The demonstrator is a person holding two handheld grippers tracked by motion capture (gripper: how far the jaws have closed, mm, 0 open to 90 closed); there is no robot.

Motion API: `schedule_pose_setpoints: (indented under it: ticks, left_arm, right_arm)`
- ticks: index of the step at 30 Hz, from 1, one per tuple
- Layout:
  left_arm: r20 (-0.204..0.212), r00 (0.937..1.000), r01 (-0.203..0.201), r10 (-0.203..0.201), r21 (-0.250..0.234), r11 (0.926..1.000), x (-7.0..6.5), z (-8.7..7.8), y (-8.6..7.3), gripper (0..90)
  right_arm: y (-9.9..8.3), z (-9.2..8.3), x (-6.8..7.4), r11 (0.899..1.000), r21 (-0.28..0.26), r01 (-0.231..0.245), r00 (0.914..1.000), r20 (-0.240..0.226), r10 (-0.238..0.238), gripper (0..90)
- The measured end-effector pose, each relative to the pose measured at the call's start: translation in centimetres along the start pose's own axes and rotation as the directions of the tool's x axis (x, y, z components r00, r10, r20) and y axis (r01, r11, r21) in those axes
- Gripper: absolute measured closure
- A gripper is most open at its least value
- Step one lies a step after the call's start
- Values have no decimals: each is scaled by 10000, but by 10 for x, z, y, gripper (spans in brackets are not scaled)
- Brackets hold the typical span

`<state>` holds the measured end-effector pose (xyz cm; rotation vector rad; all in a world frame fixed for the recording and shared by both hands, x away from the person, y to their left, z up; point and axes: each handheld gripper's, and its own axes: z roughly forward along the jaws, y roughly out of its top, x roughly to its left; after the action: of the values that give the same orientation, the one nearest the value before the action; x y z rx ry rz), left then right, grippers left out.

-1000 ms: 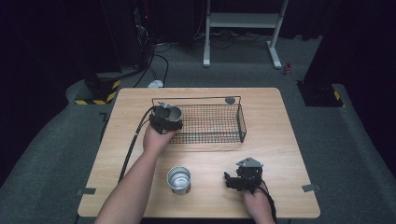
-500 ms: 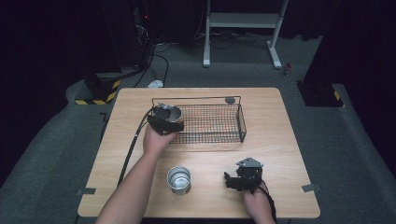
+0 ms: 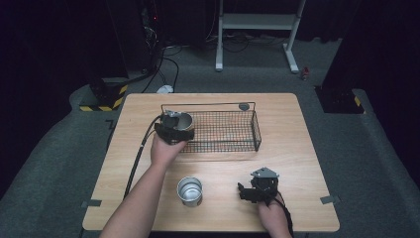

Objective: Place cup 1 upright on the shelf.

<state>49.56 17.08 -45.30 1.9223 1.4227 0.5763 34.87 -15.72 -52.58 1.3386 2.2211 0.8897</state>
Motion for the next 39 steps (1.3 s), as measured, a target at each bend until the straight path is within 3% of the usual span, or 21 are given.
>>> schedule_pose_setpoints:
  ticks: [3,13,30,39]
  left_arm:
    - [174,9997,194,-194,0,9998,1,-2,0,5]
    - [69,9998,-171,171,-53,9998,3,-13,-1,0]
    - [248,9995,-171,175,-185,9997,9,-24,-7,0]
    - [256,9991,-323,332,-369,9988,14,-38,-8,0]
  right_arm:
    - [0,0,0,10000,0,1,10000,0,-1,81]
    - [0,0,0,10000,8,-2,10000,4,2,82]
    - [0,0,0,10000,11,-1,10000,-5,1,81]
    - [0,0,0,10000,13,-10,10000,-16,10,80]
